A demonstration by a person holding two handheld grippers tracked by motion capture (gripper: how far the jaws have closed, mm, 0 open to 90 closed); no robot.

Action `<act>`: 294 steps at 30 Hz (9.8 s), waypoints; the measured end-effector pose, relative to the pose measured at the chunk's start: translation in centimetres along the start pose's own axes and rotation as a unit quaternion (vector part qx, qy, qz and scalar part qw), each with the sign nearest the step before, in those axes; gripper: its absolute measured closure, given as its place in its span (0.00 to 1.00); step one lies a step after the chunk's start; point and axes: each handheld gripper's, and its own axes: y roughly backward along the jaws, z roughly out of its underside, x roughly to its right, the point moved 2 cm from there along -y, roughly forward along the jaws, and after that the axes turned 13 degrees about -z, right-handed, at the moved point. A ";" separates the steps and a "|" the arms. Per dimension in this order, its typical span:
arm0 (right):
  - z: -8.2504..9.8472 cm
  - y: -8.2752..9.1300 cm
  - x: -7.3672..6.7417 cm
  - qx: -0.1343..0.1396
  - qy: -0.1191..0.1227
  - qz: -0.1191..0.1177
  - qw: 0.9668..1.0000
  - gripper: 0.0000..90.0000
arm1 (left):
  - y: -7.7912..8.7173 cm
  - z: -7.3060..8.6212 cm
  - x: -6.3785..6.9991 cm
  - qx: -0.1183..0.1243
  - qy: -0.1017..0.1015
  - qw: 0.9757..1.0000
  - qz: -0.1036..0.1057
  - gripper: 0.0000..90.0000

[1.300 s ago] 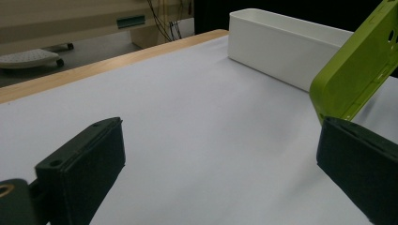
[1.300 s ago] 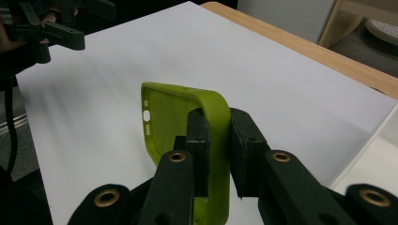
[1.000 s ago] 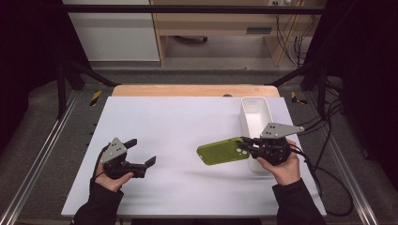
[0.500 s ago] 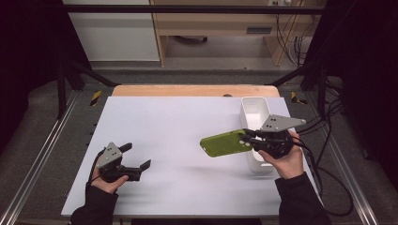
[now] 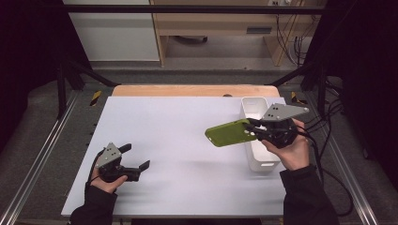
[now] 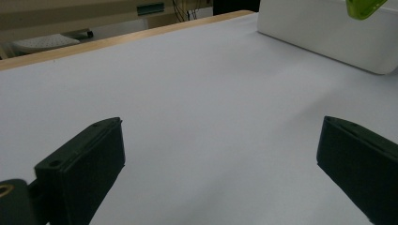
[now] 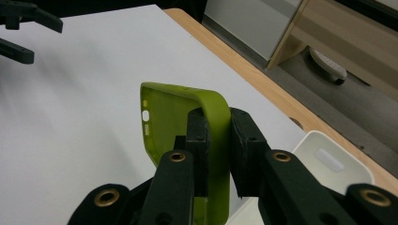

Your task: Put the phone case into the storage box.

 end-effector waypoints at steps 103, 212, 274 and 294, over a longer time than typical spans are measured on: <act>-4.0 0.4 9.7 -0.237 0.165 0.159 0.944 0.88 | -0.5 0.8 -0.6 -0.009 -0.008 1.000 0.004 0.01; -0.3 -11.2 17.9 -0.376 0.316 0.026 0.871 0.86 | -1.6 1.8 -0.7 -0.035 -0.008 0.999 0.016 0.01; -2.9 -5.6 10.5 -0.114 0.078 0.052 0.989 0.15 | -1.2 1.6 -0.7 -0.026 -0.010 1.000 0.014 0.01; -0.3 -3.9 4.7 0.062 -0.034 0.015 0.997 0.02 | -1.0 1.3 -0.6 -0.018 -0.012 1.000 0.019 0.00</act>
